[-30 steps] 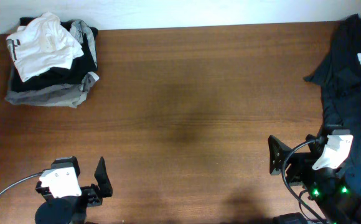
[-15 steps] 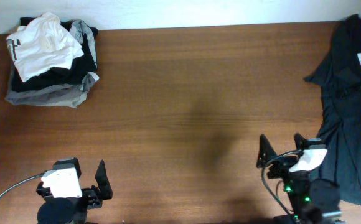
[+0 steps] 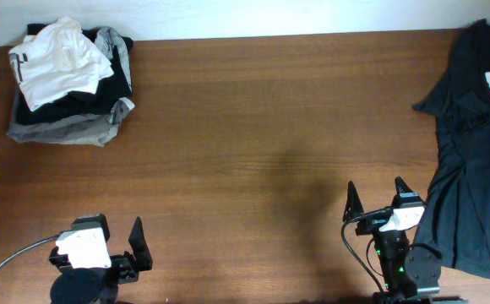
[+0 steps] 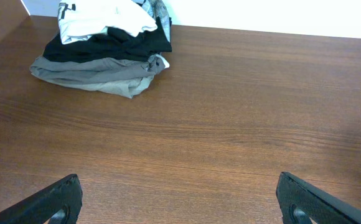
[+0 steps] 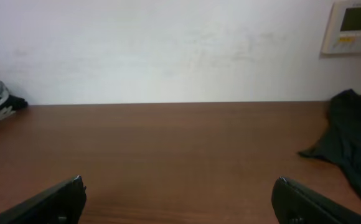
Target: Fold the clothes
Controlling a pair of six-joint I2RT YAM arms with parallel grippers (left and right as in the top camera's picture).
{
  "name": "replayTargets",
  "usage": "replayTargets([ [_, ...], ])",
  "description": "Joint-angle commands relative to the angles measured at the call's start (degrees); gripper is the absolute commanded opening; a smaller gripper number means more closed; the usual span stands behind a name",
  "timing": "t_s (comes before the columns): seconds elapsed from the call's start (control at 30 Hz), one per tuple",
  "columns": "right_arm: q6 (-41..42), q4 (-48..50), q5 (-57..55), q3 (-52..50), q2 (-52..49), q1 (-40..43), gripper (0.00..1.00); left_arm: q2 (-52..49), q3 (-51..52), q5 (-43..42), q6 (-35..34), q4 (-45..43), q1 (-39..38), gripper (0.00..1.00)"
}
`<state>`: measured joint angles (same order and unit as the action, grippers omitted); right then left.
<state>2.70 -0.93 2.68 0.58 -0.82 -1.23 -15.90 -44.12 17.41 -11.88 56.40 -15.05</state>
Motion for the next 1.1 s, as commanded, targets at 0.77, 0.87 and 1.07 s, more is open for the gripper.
replayTargets([
  [0.77, -1.2, -3.3, 0.3, -0.3, 0.4, 0.5, 0.98, 1.0, 3.5, -3.5, -0.9, -5.8, -0.3, 0.99],
  [0.87, -1.2, -3.3, 0.3, -0.3, 0.4, 0.5, 0.99, 1.4, 13.9, -3.5, -0.9, -19.9, -0.3, 0.99],
  [1.07, -1.2, -3.3, 0.3, -0.3, 0.4, 0.5, 0.99, 3.3, 33.8, -3.4, -0.9, -54.0, 0.0, 0.99],
])
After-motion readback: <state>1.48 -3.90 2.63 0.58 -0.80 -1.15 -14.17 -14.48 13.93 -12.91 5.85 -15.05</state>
